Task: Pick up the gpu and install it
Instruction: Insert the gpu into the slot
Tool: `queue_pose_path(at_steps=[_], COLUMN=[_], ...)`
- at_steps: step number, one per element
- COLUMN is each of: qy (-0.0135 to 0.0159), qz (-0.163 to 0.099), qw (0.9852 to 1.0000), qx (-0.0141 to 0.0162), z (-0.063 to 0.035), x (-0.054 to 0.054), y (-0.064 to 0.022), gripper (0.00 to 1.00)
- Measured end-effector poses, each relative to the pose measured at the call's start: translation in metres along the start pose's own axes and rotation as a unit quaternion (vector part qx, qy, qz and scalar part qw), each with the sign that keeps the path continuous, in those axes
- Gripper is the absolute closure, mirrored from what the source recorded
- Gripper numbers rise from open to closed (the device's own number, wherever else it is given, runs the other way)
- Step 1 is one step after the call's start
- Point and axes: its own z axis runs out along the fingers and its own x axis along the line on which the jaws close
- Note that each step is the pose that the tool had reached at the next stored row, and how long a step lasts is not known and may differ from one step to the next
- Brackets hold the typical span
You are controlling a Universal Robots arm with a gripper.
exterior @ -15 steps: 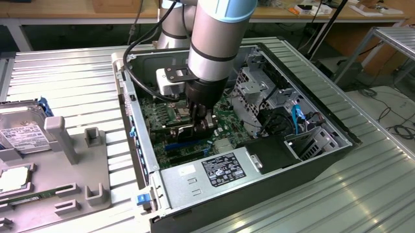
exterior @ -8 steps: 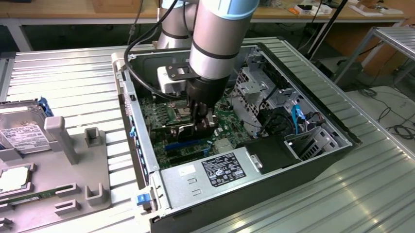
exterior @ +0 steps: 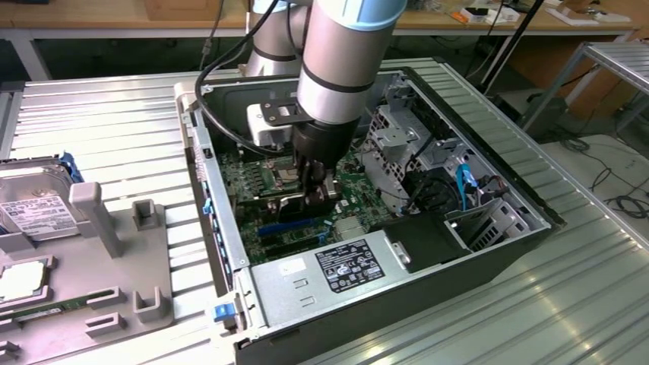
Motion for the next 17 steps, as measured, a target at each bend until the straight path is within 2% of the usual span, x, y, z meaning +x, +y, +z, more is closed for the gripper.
queue_pose_path(at_steps=[3, 6, 8, 17], qy=[0.0000, 0.0000, -0.0003, -0.0002], qz=[0.000, -0.001, -0.001, -0.001], qw=[1.0000, 1.0000, 1.0000, 1.0000], qx=[0.0002, 0.0024, 0.0082, 0.0098], z=[0.0000, 0.0002, 0.0029, 0.0054], x=[0.0000, 0.0000, 0.0001, 0.0005], y=[-0.0005, -0.0010, -0.0006, 0.0032], gripper=[0.73, 0.73, 0.73, 0.73])
